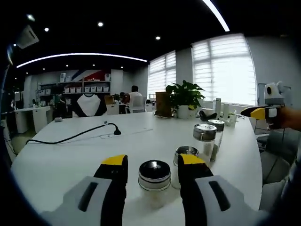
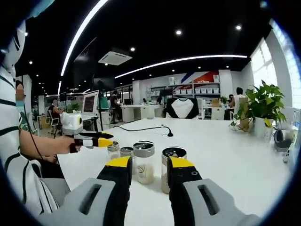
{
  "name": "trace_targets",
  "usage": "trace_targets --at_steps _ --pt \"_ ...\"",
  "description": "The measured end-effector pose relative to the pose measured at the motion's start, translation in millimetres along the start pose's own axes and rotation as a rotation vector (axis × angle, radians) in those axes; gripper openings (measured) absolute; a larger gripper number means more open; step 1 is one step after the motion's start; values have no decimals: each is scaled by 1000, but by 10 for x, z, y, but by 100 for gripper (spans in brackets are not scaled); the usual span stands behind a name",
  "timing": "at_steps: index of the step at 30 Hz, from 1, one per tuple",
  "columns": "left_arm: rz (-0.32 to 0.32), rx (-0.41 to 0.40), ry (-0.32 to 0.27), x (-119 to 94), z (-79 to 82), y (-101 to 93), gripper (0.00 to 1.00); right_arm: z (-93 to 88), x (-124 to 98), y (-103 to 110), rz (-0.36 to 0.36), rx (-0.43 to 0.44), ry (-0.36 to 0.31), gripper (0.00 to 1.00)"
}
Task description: Rotate the seasoning bottle until the label or dispensing opening points toward the visible target arrow and the bottle remains upright within the marked orientation range
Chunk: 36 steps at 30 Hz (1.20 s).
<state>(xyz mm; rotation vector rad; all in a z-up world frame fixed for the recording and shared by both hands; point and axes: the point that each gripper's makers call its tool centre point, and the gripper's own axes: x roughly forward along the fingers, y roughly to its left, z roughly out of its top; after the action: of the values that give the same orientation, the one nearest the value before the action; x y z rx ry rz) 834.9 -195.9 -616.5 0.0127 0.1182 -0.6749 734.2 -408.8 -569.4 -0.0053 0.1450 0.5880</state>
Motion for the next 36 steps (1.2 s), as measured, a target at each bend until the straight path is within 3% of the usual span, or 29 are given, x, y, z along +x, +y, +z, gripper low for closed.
trace_targets --at_steps 4,7,18,23,36 --pt "6 2 9 38 -24 -17 44 -46 -12 33 1 7 12 28" --pt "23 60 19 50 -63 1 41 -58 -22 27 -6 21 11 28" --pt "-9 47 61 125 -184 -54 42 -72 -75 -26 -31 48 4 28" --pt "-14 14 67 125 -200 -13 34 -64 -97 -62 -41 53 0 28" --pt "-43 1 79 119 -229 -41 34 -42 -60 43 -12 50 -10 27"
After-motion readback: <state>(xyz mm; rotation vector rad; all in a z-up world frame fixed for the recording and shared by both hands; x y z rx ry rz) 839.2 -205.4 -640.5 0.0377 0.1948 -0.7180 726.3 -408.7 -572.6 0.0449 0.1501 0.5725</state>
